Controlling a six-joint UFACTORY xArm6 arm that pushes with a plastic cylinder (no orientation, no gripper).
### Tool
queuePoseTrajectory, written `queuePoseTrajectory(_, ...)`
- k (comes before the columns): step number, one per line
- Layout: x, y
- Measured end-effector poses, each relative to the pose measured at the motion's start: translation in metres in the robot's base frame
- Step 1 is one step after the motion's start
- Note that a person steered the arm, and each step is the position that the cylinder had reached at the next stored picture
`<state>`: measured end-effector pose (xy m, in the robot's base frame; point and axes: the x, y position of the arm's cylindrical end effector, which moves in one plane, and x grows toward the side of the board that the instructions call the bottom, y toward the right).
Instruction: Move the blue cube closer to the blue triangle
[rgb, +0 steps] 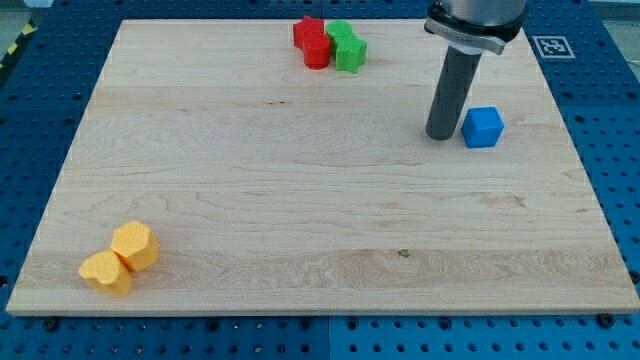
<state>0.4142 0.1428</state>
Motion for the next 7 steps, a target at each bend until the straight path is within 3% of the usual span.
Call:
queuePoseTrajectory(4,0.001,0.069)
queuePoseTrajectory(6,0.042,0.082)
queuePoseTrajectory(7,0.042,0.104)
